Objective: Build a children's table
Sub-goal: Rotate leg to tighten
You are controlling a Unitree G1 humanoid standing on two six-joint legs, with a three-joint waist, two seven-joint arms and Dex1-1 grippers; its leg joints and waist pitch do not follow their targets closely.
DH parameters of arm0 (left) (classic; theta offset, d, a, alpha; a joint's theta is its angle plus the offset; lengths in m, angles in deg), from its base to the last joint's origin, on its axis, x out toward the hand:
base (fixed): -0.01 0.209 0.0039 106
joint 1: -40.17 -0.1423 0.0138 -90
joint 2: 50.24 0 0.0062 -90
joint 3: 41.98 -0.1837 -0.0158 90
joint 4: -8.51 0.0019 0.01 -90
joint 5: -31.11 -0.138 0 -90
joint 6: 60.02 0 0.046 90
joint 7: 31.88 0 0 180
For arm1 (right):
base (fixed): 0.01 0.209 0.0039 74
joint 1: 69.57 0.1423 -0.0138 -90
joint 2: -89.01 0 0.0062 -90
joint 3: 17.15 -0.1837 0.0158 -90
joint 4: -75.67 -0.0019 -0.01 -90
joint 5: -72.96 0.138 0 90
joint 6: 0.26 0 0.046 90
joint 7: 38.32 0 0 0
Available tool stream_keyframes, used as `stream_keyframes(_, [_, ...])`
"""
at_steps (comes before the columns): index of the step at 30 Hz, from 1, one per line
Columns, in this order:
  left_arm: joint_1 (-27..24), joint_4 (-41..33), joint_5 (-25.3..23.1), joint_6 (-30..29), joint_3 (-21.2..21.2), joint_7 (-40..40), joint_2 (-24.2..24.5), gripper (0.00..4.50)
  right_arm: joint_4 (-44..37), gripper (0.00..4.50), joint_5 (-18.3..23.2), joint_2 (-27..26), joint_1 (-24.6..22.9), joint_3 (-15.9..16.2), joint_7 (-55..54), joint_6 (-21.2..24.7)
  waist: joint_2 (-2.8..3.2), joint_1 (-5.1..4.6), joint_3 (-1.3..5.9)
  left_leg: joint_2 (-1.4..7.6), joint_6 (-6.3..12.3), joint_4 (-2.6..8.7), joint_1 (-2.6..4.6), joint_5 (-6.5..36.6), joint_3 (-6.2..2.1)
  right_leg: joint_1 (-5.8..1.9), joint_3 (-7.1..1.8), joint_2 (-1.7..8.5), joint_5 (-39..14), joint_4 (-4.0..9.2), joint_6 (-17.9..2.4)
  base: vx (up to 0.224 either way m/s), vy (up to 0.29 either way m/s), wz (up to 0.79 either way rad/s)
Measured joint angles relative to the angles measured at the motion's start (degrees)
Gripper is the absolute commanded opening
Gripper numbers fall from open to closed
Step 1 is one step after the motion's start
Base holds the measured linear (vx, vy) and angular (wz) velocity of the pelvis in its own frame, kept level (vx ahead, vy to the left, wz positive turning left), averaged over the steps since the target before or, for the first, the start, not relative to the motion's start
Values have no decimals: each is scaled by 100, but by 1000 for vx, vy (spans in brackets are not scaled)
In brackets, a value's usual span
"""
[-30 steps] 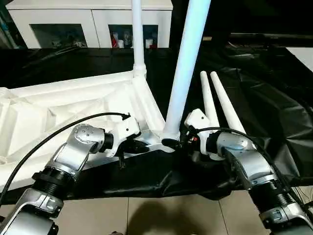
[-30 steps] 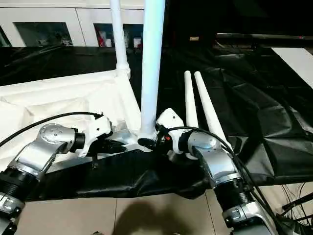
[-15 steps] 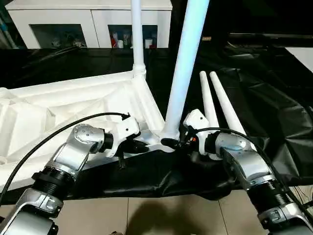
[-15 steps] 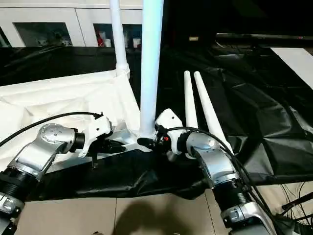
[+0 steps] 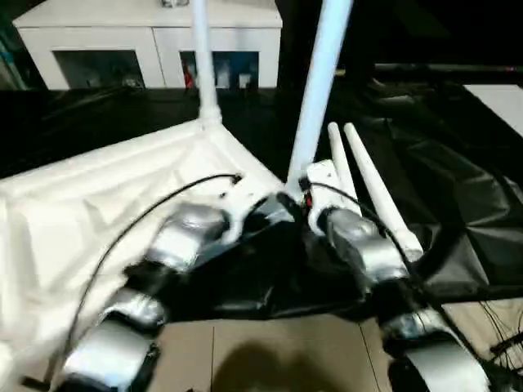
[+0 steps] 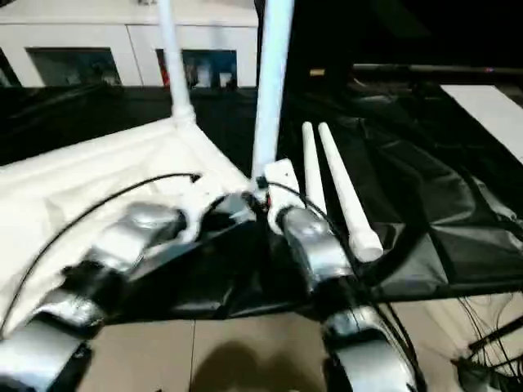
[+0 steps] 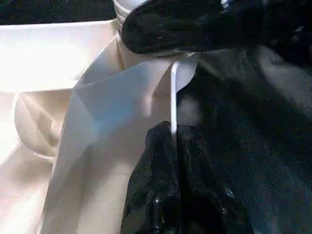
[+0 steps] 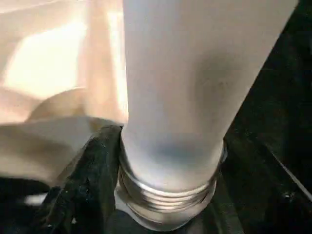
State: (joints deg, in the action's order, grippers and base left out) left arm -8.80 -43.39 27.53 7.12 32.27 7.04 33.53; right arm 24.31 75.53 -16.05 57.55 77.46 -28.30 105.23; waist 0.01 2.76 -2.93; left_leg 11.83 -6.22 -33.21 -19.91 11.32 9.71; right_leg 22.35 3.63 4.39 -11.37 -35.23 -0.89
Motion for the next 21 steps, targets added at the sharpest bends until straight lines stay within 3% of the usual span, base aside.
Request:
stream_keyframes(8, [85,204,-115,295,-41,-93,-31,0,455,272,10,-106,133,-207,-25,-518,1,29,1,0,2,2,-6,-2,-1,-1,3,0,4,1,0,0,0,0])
stream_keyframes(10, [-7,65,-112,353,-45,17,66,0,454,328,39,-105,114,-253,168,-596,1,12,1,2,3,4,-12,-2,-2,6,5,-1,3,1,0,0,0,0])
stream_keyframes(14, [-149,-123,-101,586,-60,330,334,0,344,357,385,-32,57,-361,841,-588,1,-33,1,4,10,8,-30,-6,-2,30,5,-7,0,2,4,0,0,0])
stream_keyframes(21, [-584,-784,121,976,-151,1386,995,0,-489,410,458,632,-415,133,2231,-383,-2,11,-1,5,75,6,-67,-54,2,77,7,-7,-5,16,-1,0,0,0])
